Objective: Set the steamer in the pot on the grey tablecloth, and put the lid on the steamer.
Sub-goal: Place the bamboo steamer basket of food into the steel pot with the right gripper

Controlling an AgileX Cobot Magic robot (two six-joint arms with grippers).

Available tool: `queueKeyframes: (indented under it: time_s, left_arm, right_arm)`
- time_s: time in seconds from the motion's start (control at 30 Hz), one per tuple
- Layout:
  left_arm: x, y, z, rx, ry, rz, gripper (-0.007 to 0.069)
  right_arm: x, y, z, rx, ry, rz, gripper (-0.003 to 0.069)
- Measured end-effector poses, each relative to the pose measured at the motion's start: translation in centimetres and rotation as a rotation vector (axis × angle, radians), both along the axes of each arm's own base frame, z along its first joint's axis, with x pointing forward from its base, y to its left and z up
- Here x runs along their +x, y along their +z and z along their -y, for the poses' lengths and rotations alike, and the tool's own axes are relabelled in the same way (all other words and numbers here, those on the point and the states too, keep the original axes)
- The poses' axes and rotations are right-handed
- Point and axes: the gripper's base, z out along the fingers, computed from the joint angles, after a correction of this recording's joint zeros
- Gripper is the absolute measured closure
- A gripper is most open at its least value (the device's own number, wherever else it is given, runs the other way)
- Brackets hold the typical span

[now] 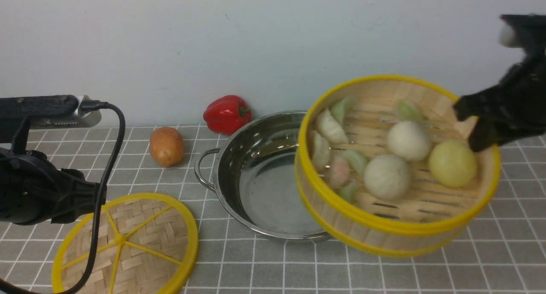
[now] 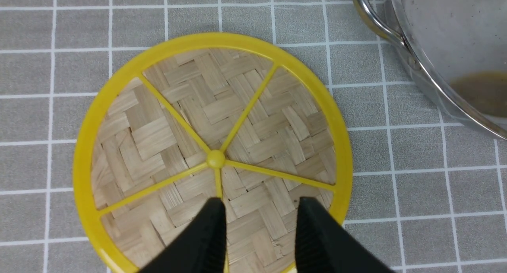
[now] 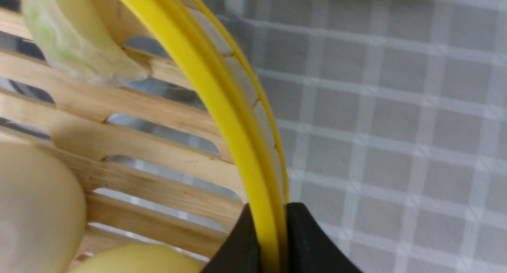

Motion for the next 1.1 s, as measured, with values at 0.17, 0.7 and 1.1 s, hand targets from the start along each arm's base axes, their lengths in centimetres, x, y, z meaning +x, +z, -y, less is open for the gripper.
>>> queueKeyframes:
  time_s: [0.17, 0.7, 1.1]
  left_arm:
    - [0.0, 0.0, 0.0, 0.0, 0.0, 0.001, 0.0382]
    - [0.0, 0.0, 0.0, 0.0, 0.001, 0.003, 0.0382]
    - [0.0, 0.0, 0.0, 0.001, 0.001, 0.006, 0.0382]
  right_arm:
    - [5.2, -1.6, -6.4, -0.037, 0.1, 0.037, 0.0592]
    - [9.6, -4.8, -10.7, -0.114, 0.152, 0.08, 0.0592]
    - [10.7, -8.9, -11.1, -0.15, 0.154, 0.003, 0.0592]
